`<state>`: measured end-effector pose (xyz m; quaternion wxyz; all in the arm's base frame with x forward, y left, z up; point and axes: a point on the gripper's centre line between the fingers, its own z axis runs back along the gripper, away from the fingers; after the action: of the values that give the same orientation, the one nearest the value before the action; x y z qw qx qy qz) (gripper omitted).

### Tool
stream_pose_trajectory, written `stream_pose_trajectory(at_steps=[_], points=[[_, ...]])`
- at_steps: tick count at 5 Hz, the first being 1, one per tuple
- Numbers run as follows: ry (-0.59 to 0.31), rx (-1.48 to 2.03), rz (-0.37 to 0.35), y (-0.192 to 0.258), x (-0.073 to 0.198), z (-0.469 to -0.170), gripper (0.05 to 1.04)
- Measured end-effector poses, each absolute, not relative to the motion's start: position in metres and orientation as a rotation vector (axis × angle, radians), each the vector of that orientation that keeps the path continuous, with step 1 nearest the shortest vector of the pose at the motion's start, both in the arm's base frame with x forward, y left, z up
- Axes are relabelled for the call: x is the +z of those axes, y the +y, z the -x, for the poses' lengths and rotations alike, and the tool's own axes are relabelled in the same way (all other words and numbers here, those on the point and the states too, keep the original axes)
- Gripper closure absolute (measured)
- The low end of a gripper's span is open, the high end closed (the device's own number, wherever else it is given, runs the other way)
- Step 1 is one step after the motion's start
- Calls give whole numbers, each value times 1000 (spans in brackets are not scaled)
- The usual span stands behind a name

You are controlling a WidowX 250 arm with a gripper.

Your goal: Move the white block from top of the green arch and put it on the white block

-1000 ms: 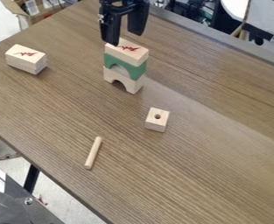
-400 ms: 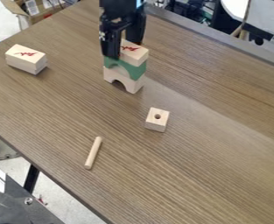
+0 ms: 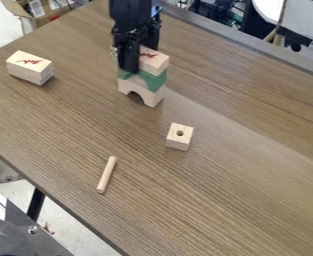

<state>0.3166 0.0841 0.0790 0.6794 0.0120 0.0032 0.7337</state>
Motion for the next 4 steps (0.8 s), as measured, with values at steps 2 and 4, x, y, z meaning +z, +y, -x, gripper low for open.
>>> stream_pose_trajectory(at_steps=[2,4], points=[[-11,1660,9,86,93,-315,483],[-19,1713,20,111,103,-304,483]])
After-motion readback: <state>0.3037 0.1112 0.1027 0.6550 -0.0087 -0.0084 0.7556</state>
